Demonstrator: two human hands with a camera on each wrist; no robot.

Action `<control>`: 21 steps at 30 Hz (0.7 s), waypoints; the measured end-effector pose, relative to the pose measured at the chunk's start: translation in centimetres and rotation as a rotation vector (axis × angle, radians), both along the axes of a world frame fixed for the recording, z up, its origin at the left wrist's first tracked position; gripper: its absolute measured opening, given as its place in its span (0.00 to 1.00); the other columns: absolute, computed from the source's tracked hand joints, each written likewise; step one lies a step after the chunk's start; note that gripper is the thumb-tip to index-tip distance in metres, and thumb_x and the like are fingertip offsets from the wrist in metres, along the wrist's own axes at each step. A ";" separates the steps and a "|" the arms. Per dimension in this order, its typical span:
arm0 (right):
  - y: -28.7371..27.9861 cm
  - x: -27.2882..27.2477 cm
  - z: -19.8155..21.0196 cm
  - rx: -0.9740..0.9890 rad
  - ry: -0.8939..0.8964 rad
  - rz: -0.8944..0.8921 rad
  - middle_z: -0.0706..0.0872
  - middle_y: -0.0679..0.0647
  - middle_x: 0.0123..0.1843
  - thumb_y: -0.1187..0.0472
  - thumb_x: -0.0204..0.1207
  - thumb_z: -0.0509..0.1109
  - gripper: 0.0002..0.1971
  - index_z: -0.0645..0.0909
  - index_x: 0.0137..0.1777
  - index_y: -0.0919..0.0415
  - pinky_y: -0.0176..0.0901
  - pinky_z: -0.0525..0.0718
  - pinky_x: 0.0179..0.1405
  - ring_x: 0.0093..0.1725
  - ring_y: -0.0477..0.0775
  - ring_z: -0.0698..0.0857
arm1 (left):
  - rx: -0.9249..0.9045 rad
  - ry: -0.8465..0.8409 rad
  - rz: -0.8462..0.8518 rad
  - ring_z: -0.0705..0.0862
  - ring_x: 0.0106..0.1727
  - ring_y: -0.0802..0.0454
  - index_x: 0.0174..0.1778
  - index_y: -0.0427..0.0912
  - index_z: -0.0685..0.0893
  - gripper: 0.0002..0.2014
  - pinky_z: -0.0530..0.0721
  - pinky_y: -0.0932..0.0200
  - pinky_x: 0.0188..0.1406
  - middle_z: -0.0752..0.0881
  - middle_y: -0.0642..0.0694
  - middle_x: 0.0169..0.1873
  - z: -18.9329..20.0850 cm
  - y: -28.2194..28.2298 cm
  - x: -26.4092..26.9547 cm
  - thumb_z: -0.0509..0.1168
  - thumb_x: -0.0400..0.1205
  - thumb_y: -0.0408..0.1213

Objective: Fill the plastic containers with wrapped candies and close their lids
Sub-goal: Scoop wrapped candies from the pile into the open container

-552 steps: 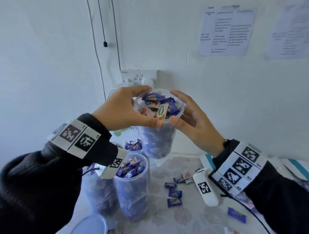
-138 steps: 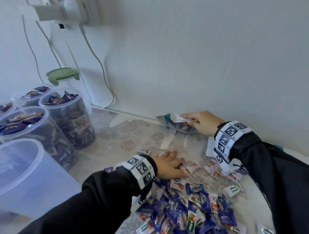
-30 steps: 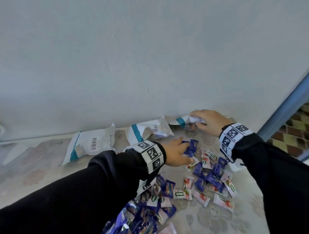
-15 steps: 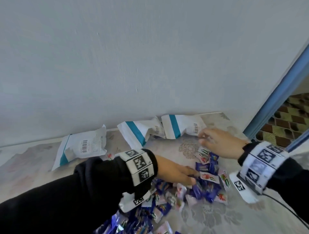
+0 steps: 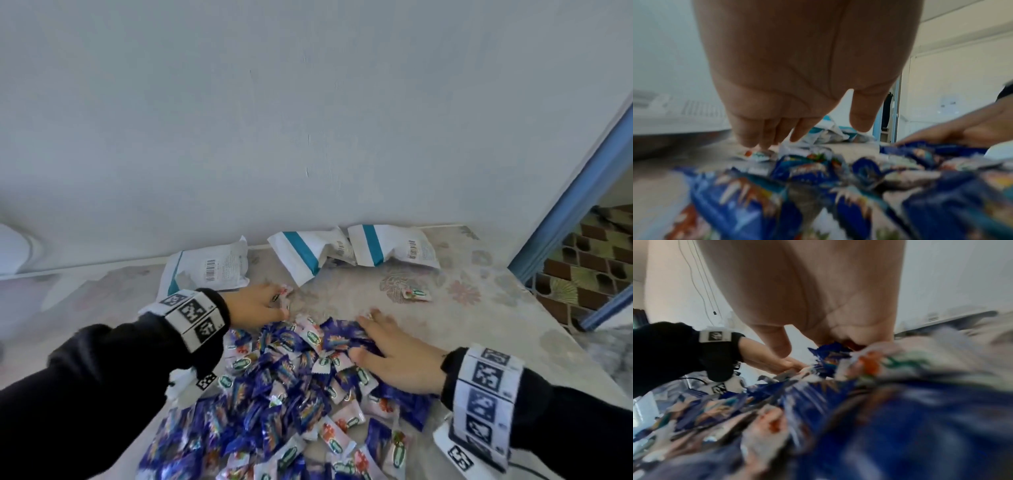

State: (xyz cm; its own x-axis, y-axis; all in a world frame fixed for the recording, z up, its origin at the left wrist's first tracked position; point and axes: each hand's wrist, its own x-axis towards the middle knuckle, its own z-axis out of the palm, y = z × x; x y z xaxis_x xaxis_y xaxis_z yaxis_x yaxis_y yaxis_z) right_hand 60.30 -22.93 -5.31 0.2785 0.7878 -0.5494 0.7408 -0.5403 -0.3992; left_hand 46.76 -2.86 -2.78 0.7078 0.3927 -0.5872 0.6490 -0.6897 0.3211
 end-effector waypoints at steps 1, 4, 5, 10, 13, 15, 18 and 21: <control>0.4 -0.8 0.2 0.018 0.011 0.028 0.35 0.57 0.85 0.41 0.84 0.51 0.35 0.39 0.84 0.52 0.53 0.45 0.82 0.83 0.62 0.38 | 0.058 0.029 -0.008 0.61 0.79 0.43 0.80 0.41 0.55 0.36 0.60 0.50 0.78 0.60 0.36 0.79 -0.6 -0.1 0.2 0.56 0.81 0.58; 1.1 -1.8 0.8 0.107 -0.007 0.008 0.39 0.59 0.85 0.41 0.84 0.52 0.34 0.42 0.84 0.49 0.60 0.45 0.82 0.83 0.64 0.40 | 0.137 0.053 -0.050 0.49 0.83 0.43 0.82 0.39 0.46 0.39 0.50 0.46 0.81 0.47 0.38 0.82 -1.8 -0.6 0.8 0.54 0.83 0.57; 1.3 -1.5 0.9 0.146 -0.029 -0.032 0.40 0.60 0.85 0.42 0.84 0.52 0.33 0.44 0.84 0.50 0.61 0.47 0.82 0.84 0.64 0.42 | 0.095 0.055 -0.045 0.48 0.83 0.44 0.82 0.39 0.44 0.39 0.49 0.47 0.81 0.46 0.39 0.83 -1.7 -1.1 0.6 0.54 0.84 0.56; 1.5 4.0 -0.7 0.200 -0.178 -0.279 0.55 0.65 0.82 0.44 0.82 0.57 0.30 0.56 0.80 0.54 0.61 0.58 0.79 0.81 0.69 0.56 | -0.099 0.084 -0.123 0.53 0.82 0.49 0.83 0.47 0.47 0.31 0.48 0.55 0.80 0.51 0.48 0.83 -0.5 -2.8 -1.6 0.51 0.86 0.52; 1.1 4.3 -1.0 0.008 -0.148 -0.256 0.45 0.66 0.84 0.44 0.83 0.55 0.34 0.44 0.84 0.52 0.60 0.51 0.79 0.83 0.67 0.45 | -0.137 -0.006 -0.106 0.56 0.81 0.52 0.83 0.47 0.52 0.29 0.51 0.59 0.78 0.55 0.49 0.82 0.6 -3.7 -3.9 0.52 0.87 0.49; 1.1 2.7 -0.8 0.017 -0.094 -0.165 0.42 0.64 0.85 0.42 0.83 0.55 0.36 0.40 0.84 0.51 0.58 0.49 0.81 0.84 0.64 0.42 | -0.074 -0.062 -0.052 0.52 0.82 0.52 0.83 0.47 0.49 0.32 0.51 0.59 0.78 0.51 0.48 0.83 0.7 -4.2 -5.6 0.54 0.86 0.51; 1.4 -0.8 -0.6 0.104 0.005 0.022 0.46 0.60 0.85 0.35 0.79 0.55 0.39 0.41 0.83 0.47 0.56 0.51 0.82 0.84 0.60 0.46 | 0.025 0.014 0.008 0.44 0.83 0.44 0.82 0.53 0.38 0.43 0.50 0.47 0.81 0.40 0.42 0.82 0.0 -4.7 -8.1 0.55 0.79 0.65; 1.7 -3.9 -0.1 0.082 -0.071 0.213 0.45 0.56 0.85 0.19 0.62 0.49 0.50 0.39 0.82 0.38 0.64 0.53 0.80 0.83 0.63 0.46 | -0.038 0.101 0.042 0.43 0.82 0.36 0.77 0.66 0.29 0.52 0.51 0.39 0.80 0.32 0.38 0.80 -1.2 -5.3 -9.6 0.57 0.67 0.77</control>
State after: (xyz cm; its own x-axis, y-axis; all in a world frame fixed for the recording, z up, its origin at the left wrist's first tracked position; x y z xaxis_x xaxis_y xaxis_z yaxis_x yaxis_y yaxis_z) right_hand 56.35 -21.26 -5.37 0.1368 0.8742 -0.4659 0.8622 -0.3367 -0.3785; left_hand 37.14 -8.17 -3.94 0.6275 0.3967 -0.6700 0.7076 -0.6496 0.2781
